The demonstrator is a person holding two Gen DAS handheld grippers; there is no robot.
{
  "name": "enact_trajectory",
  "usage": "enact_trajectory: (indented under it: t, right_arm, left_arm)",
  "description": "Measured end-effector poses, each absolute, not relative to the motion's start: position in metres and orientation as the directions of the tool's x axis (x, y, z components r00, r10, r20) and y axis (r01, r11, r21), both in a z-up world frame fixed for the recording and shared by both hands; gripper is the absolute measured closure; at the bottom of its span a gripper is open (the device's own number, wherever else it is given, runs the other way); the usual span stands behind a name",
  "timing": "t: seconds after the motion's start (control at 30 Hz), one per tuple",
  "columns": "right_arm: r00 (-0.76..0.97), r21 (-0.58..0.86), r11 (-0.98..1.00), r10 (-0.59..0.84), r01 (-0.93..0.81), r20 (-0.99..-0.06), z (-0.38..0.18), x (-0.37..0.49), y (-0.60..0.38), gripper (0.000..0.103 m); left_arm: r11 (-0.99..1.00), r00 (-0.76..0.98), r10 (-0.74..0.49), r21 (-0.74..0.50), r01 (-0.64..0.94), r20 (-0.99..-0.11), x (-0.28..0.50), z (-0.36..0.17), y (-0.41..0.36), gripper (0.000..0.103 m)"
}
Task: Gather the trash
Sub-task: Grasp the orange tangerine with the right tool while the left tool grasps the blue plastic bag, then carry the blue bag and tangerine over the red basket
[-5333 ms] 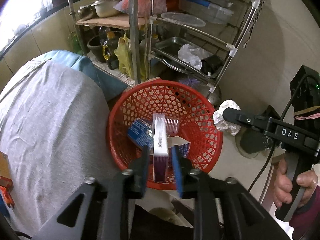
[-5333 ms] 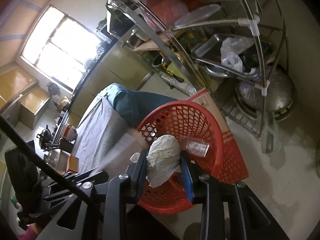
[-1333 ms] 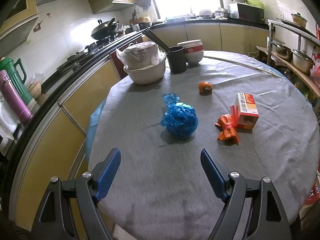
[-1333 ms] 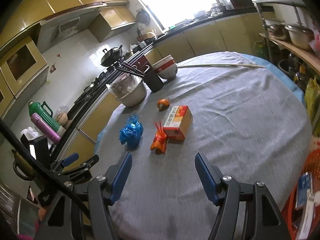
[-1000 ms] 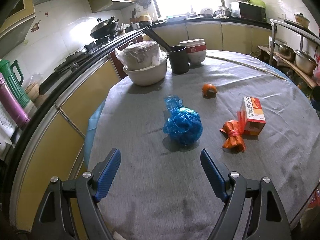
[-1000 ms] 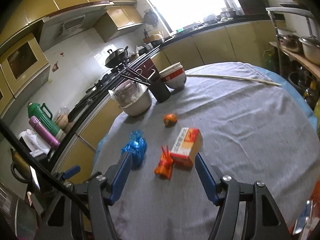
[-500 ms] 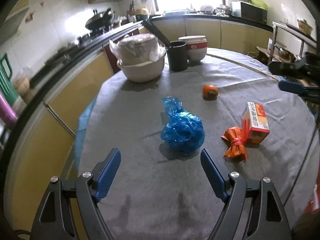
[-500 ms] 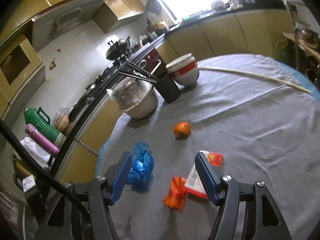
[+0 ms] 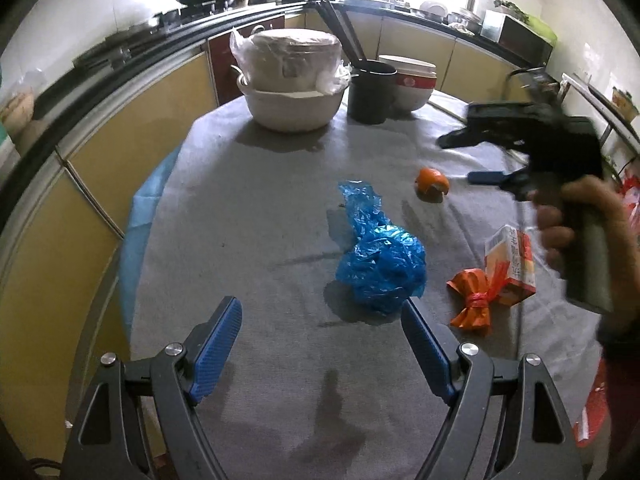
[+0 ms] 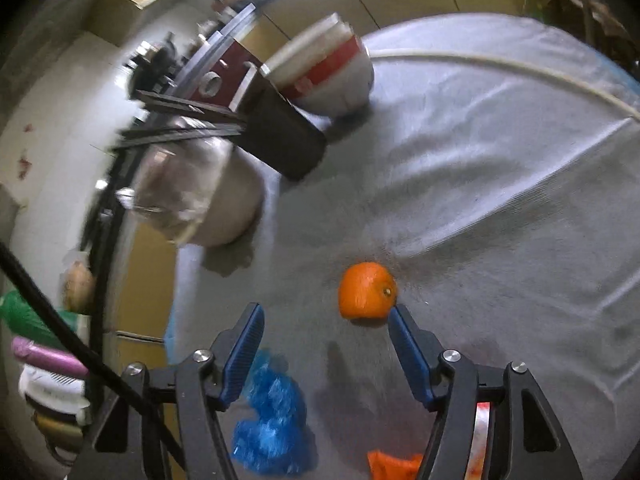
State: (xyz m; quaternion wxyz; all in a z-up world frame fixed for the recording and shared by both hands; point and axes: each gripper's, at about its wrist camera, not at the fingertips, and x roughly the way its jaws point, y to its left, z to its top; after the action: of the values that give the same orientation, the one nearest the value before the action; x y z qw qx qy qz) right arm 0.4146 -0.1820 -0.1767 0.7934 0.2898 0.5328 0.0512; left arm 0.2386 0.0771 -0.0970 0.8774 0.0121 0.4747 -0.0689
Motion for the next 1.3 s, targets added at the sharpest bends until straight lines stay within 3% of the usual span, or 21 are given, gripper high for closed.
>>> enact_trajectory:
  t: [0.2, 0.3, 0.5, 0.77, 1.0, 1.03, 1.1, 1.17, 1.3]
  right_arm:
    - [0.374, 0.392, 0.887, 0.287, 0.243, -0.882, -0.198, 0.437, -0.16, 0.049]
    - [0.337, 0.284, 0.932, 0.199, 0.226, -0.92, -0.204, 0.44, -0.15, 0.06]
    - [0.376, 0.278, 0.947, 0.201, 0.163, -0.905, -0.201, 0.43, -0.149, 0.071]
    - [0.533, 0.384, 0.92, 0.288, 0.074, -0.796, -0.143, 0.361, -0.177, 0.072]
    - [0.623, 0.426, 0.904, 0.321, 0.021, -0.713, -0.104, 0.275, -0.212, 0.072]
    - [0.631, 0.426, 0.904, 0.319, 0.021, -0.707, -0.102, 0.261, -0.218, 0.072]
    - [0.644, 0.428, 0.903, 0.314, 0.024, -0.698, -0.103, 0.242, -0.226, 0.072]
    - [0.659, 0.434, 0.9, 0.31, 0.029, -0.685, -0.101, 0.217, -0.237, 0.072]
    - [0.686, 0.437, 0.899, 0.302, 0.027, -0.663, -0.097, 0.176, -0.248, 0.072]
  left_arm:
    - [0.987, 0.503, -0.151, -0.105, 0.118, -0.851, 0.253, -0.102, 0.084, 0.021]
    - [0.984, 0.493, -0.176, -0.138, 0.114, -0.852, 0.257, -0.102, 0.086, 0.021]
    - [0.973, 0.494, -0.228, -0.182, 0.139, -0.839, 0.262, -0.102, 0.08, 0.021]
    - [0.952, 0.507, -0.304, -0.239, 0.189, -0.807, 0.279, -0.104, 0.053, 0.021]
    - [0.954, 0.432, -0.299, -0.249, 0.17, -0.851, 0.305, -0.138, 0.032, 0.021]
    - [0.951, 0.433, -0.308, -0.262, 0.163, -0.847, 0.305, -0.142, 0.032, 0.024]
    - [0.952, 0.423, -0.307, -0.268, 0.151, -0.853, 0.306, -0.148, 0.033, 0.058]
    - [0.942, 0.421, -0.335, -0.3, 0.148, -0.843, 0.304, -0.15, 0.036, 0.061]
    - [0.953, 0.445, -0.302, -0.264, 0.147, -0.843, 0.291, -0.143, 0.034, 0.078]
